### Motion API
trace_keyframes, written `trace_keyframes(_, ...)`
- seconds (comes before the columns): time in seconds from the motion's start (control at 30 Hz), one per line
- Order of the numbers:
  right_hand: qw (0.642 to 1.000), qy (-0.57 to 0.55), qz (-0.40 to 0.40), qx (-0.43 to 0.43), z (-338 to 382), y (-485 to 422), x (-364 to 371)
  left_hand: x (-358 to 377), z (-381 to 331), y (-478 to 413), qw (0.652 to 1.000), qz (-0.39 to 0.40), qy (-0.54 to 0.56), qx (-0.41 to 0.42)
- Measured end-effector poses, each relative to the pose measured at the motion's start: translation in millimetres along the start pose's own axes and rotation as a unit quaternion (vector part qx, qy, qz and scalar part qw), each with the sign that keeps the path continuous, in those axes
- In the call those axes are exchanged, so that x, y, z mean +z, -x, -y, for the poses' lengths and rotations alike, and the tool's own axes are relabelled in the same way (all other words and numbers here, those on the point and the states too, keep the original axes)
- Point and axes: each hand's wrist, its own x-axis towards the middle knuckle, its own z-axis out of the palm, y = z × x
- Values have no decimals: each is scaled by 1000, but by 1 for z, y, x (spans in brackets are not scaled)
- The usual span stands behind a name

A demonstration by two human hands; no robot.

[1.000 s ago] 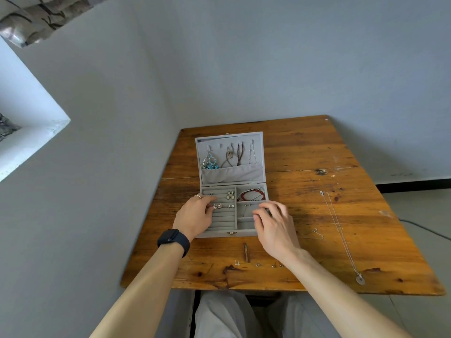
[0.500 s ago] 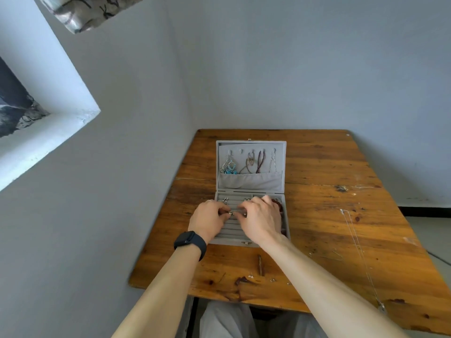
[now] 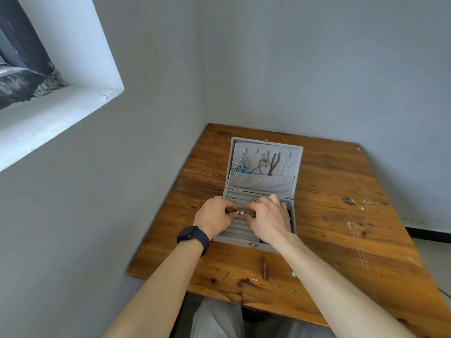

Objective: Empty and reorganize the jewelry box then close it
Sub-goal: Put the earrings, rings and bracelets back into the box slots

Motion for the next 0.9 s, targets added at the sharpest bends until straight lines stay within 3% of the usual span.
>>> trace_keyframes(0.4, 1000, -6, -16, -6, 4, -1, 3, -5, -2, 0, 1000, 13, 22, -9)
trace_keyframes(0.67, 996, -79, -46, -3, -3, 10, -14, -12, -3, 3, 999, 42, 27, -9)
trace_keyframes(0.9, 987, -148, -67, 16, -36, 69, -46, -16, -17, 45, 999, -11, 41, 20)
